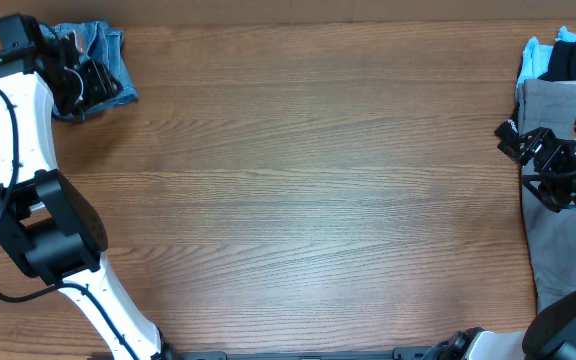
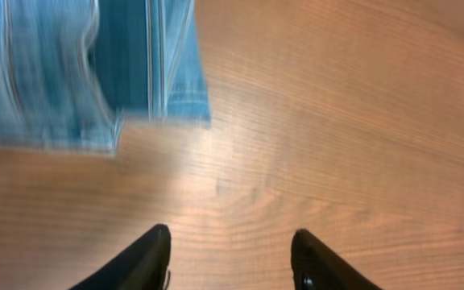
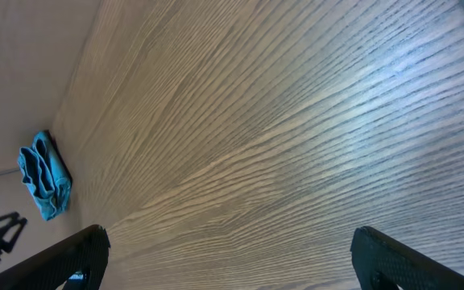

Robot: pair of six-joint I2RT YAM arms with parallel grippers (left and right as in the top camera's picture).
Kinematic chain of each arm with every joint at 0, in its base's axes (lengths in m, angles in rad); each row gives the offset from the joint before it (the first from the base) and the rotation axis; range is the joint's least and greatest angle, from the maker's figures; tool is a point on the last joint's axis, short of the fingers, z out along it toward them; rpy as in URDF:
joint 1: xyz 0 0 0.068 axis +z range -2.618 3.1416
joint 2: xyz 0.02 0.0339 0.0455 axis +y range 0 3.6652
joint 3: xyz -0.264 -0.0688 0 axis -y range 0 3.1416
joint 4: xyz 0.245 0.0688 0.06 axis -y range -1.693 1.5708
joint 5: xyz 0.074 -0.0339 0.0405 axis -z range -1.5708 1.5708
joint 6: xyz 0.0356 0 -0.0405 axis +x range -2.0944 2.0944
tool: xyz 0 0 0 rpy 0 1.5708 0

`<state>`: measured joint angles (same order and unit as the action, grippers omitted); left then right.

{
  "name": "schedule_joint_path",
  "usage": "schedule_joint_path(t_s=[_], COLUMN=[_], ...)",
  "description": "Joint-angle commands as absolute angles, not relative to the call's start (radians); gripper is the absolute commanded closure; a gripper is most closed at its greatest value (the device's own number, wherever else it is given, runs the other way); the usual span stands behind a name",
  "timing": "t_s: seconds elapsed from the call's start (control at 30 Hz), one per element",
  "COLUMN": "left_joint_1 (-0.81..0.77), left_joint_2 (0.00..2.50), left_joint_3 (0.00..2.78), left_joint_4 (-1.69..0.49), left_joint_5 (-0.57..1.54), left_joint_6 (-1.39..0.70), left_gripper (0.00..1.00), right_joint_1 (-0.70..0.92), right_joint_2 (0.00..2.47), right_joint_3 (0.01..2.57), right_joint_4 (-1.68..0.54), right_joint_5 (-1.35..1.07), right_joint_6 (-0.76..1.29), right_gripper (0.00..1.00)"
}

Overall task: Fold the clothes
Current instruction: 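Press and straighten the jeans bundle with the left gripper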

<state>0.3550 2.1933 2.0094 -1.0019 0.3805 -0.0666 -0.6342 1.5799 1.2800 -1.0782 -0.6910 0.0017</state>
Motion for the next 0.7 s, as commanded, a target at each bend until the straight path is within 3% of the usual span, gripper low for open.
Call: schedule_joint_path(t_s=[0.0,0.1,0.17,0.3,0.67], left_joint_1=[0.355,0.359,0.368,0.396,0.411], left_joint_2=[2.217,2.237,2.257,2.304,2.436], left_joint_3=[1.993,1.981,1.98,1.98,1.98], left_joint_4=[-1.081,-1.095,-1.07,-0.976,-0.79], left_joint_5=[0.309,0.184,0.112,0.078,-0.008], left_joint_6=[-0.052,-0.105,-0.122,-0.127,-0.119], left_gripper=[0.52,0.53,0.64,0.96,0.96], right_joint_1=[-0.634,-0.634,-0.634,-0.634,-0.634], right_joint_2=[1.573,1.573,1.573,1.573,1.573], right_joint_3=[1.29,1.29,1.29,1.29,1.29], right_joint_4=[-1.072,-1.072,-1.072,-1.073,-1.078], right_joint_5=[-0.689,-0.688,-0.688,-0.689,-0.688], right_joint_6=[-0.009,-0.009,-0.009,-0.009,-0.009], right_gripper=[0.0,0.0,0.0,0.0,0.0])
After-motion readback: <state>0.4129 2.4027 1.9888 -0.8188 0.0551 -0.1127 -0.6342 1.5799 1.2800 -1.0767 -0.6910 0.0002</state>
